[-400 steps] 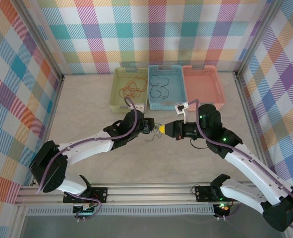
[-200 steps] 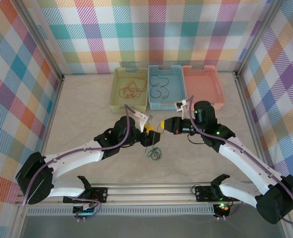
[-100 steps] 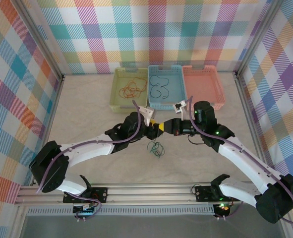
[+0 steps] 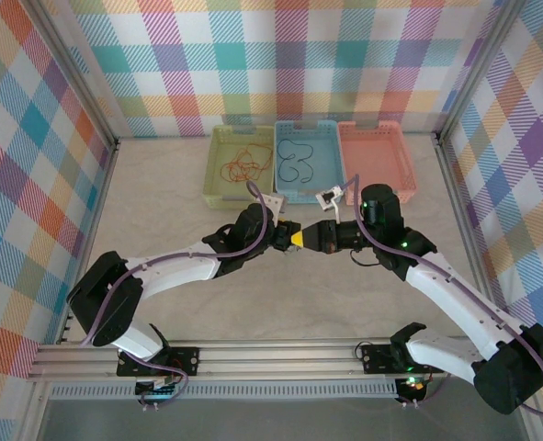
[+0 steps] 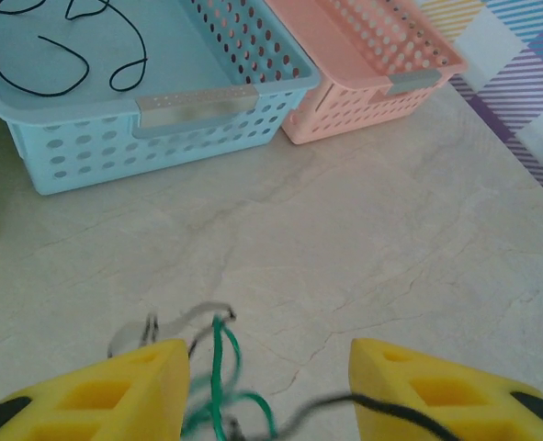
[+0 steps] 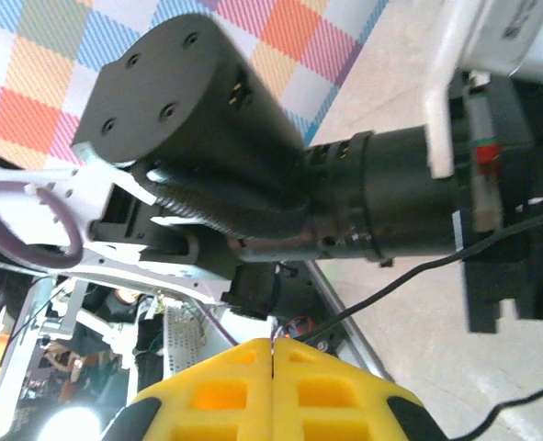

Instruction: Untangle the cables

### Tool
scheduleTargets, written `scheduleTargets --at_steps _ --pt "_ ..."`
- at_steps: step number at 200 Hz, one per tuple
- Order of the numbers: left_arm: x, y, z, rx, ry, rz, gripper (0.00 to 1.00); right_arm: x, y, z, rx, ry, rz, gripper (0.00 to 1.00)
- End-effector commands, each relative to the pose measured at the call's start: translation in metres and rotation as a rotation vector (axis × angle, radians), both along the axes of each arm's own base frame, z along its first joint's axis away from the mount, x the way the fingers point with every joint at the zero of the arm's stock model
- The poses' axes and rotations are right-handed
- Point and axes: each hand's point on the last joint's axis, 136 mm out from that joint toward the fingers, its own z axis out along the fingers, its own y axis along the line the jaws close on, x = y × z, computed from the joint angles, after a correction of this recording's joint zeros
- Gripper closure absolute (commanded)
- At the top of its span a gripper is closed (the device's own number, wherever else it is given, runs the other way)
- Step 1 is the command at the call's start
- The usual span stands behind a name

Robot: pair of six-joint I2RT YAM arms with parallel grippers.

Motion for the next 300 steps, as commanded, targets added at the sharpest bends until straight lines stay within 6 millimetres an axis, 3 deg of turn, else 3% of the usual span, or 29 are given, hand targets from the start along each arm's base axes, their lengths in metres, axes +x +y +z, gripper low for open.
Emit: scheduleTargets --at_steps 1,88,136,256,278,300 --pt "0.016 0.003 0.017 -0.033 -0.029 0.048 0.51 -0.02 -0.001 0.036 0.075 -0.068 0.091 1.0" --pt "0.027 0.018 0.003 -0.005 0.007 0.099 0.52 -0.056 -0.012 0.072 0.142 -0.15 0.217 1.0" --pt "0.03 0.03 -0.011 0.009 0.048 0.124 0.53 -0.069 -0.02 0.105 0.19 -0.26 0.216 1.0" --pt "0.027 0.052 -0.029 0.03 0.087 0.163 0.53 -0.071 -0.036 0.186 0.243 -0.522 0.079 1.0" --pt "0.025 0.055 -0.029 0.028 0.086 0.166 0.53 -0.064 -0.036 0.188 0.236 -0.541 0.043 1.0" --pt "0.022 0.059 -0.024 0.017 0.072 0.168 0.53 -0.049 -0.035 0.173 0.199 -0.519 -0.012 1.0"
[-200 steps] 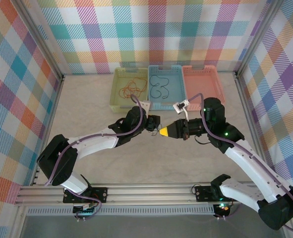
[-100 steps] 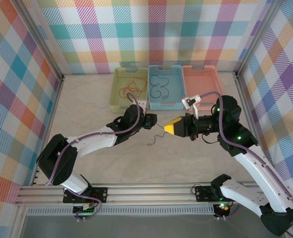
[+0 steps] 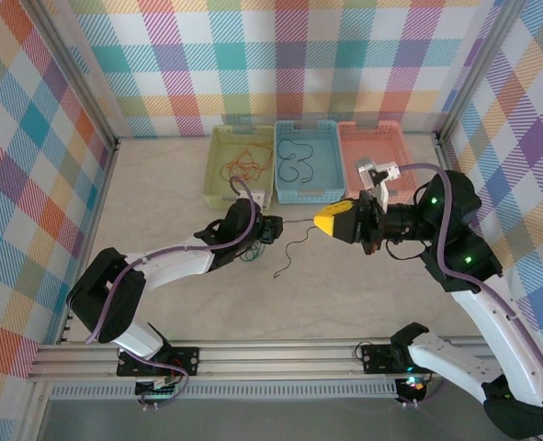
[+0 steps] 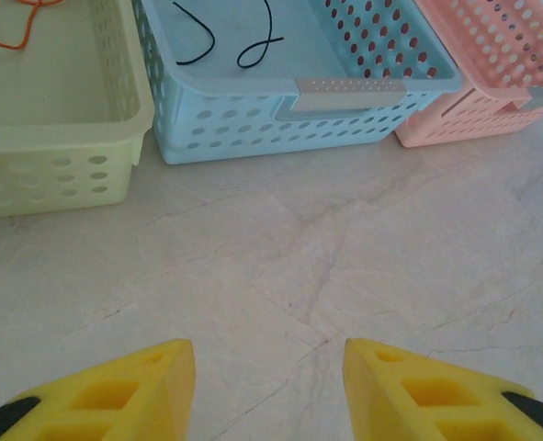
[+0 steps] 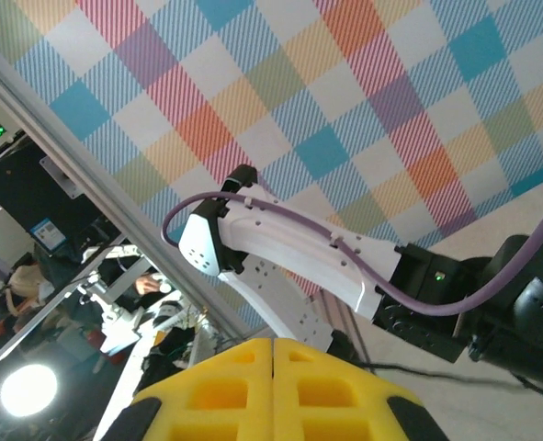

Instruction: Untangle the cables

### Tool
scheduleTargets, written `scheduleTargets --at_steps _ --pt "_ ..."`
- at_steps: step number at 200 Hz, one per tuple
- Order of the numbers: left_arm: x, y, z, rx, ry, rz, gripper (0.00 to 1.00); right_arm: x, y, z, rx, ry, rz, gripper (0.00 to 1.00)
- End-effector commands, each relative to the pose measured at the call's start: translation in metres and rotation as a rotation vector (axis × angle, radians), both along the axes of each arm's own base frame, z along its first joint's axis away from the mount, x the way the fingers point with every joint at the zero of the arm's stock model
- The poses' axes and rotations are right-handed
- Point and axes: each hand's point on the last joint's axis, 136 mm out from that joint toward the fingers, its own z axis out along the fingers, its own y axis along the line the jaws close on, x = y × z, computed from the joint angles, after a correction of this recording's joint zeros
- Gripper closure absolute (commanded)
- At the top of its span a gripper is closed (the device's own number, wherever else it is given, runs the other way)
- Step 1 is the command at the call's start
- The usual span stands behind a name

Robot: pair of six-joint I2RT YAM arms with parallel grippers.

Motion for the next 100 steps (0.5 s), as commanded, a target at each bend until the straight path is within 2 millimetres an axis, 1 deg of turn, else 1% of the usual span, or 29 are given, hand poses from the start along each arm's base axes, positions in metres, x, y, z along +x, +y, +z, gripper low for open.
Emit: scheduleTargets --at_steps 1,22,37,57,78,100 --pt "-0.003 0.011 0.006 -0.008 -0.011 0.023 0.53 0.012 -0.002 -0.005 -0.011 -0.028 -0.069 1.0" --pt "-0.004 0.016 0.009 0.005 -0.019 0.03 0.53 0.02 -0.003 -0.014 -0.02 -0.021 -0.102 1.0" --pt "-0.004 0.019 0.01 0.016 -0.02 0.031 0.53 0.022 -0.007 -0.013 -0.015 -0.025 -0.123 1.0" --pt "-0.004 0.023 0.01 0.024 -0.019 0.043 0.53 0.019 -0.016 0.001 0.018 -0.056 -0.153 1.0" --pt "-0.003 0.028 0.009 0.032 -0.015 0.058 0.56 0.012 -0.023 0.018 0.042 -0.097 -0.177 1.0" --pt "-0.001 0.034 0.006 0.038 -0.009 0.077 0.59 0.005 -0.028 0.031 0.058 -0.111 -0.187 1.0"
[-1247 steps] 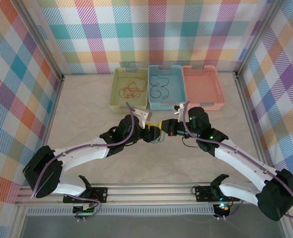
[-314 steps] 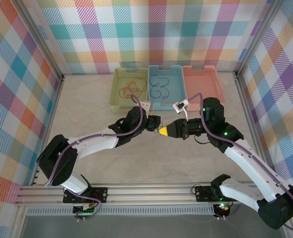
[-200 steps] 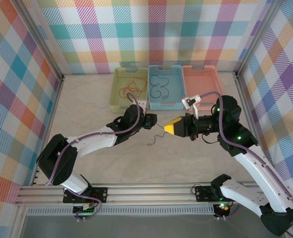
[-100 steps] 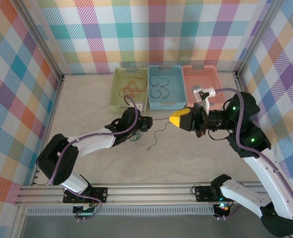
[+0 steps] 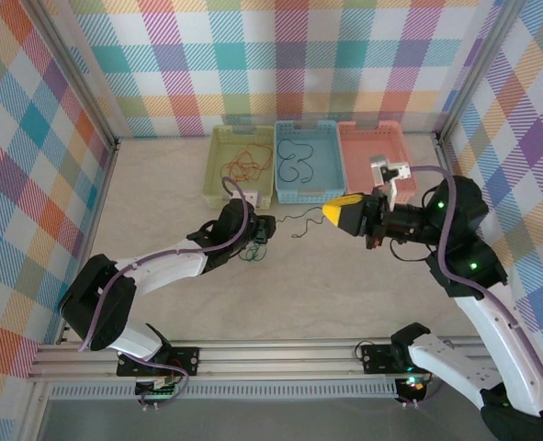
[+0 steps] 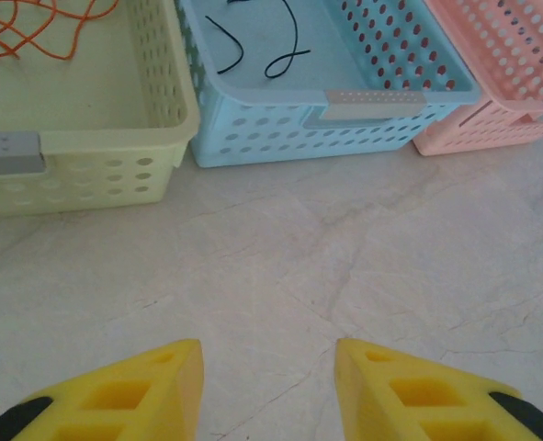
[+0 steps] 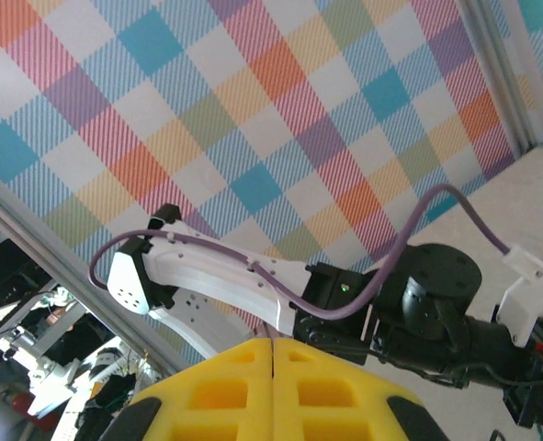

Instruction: Untangle the cables

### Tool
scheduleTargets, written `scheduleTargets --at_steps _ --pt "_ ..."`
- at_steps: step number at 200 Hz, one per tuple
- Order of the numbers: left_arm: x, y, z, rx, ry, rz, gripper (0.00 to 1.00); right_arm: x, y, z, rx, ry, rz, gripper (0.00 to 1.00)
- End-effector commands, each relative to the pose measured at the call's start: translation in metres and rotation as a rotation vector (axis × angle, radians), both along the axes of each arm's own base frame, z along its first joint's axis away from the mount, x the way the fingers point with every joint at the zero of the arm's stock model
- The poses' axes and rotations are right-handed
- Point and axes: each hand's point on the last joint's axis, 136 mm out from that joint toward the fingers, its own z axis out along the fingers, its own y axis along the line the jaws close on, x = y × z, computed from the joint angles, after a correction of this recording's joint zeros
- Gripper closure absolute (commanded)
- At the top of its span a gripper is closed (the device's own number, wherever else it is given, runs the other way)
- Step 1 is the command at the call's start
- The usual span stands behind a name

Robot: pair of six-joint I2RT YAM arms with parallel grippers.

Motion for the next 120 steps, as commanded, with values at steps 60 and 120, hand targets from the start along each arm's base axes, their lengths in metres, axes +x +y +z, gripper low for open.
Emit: scheduleTargets --at_steps 60,120 --pt "0.006 0.031 -0.012 0.028 0.044 0.087 0.63 -0.04 -0.025 0.068 0.073 -0.178 -0.035 1.0" --pt "0.011 0.057 -0.019 0.0 0.079 0.16 0.67 -0.058 -0.044 0.105 0.145 -0.274 -0.107 1.0"
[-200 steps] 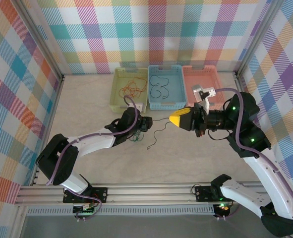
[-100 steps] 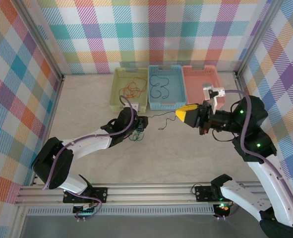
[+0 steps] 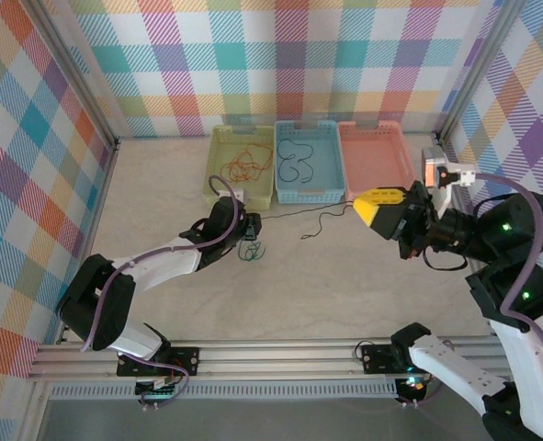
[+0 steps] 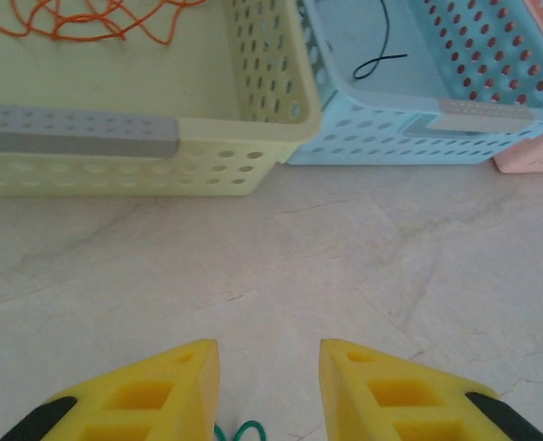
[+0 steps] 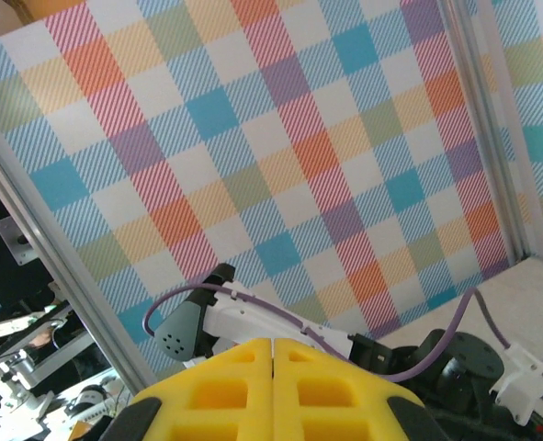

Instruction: Untangle the cables

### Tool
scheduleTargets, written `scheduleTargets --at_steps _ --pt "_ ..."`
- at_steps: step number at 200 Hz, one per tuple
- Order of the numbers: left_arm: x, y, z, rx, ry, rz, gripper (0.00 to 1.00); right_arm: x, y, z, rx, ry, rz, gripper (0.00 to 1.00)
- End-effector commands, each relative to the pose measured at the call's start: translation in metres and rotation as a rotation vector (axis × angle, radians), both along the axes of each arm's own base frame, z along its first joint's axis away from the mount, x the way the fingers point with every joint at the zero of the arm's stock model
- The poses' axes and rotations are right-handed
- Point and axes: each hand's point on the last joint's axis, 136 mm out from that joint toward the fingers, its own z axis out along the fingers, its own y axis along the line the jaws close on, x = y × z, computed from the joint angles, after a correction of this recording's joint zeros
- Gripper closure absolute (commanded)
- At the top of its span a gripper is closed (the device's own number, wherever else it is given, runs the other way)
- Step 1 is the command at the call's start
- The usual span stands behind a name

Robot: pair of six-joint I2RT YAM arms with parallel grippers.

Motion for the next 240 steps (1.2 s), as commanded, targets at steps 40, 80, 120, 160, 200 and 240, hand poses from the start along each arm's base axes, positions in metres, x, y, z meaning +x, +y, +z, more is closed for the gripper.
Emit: scheduleTargets --at_steps 40,80,120,160,200,240 --pt "0.001 0.032 -0.006 -0.023 0.047 0.09 0.73 -0.024 -0.023 0.03 0.07 -0.118 -0.075 1.0" --pt "0.004 0.048 -0.011 -0.036 0.07 0.137 0.73 -0.035 -0.041 0.045 0.104 -0.184 -0.164 1.0" --pt "0.006 0.06 -0.013 -0.051 0.077 0.166 0.71 -0.04 -0.054 0.05 0.138 -0.217 -0.232 1.0" --pt "-0.001 0.044 0.008 -0.137 -0.001 0.049 0.5 -0.012 -0.054 0.025 0.104 -0.15 -0.318 1.0" --pt "-0.006 0.051 0.015 -0.105 -0.02 0.053 0.5 0.013 -0.049 0.002 0.068 -0.108 -0.369 1.0" --pt "-0.012 0.046 0.031 -0.157 -0.041 0.025 0.5 0.046 -0.033 -0.031 0.0 0.004 -0.371 1.0"
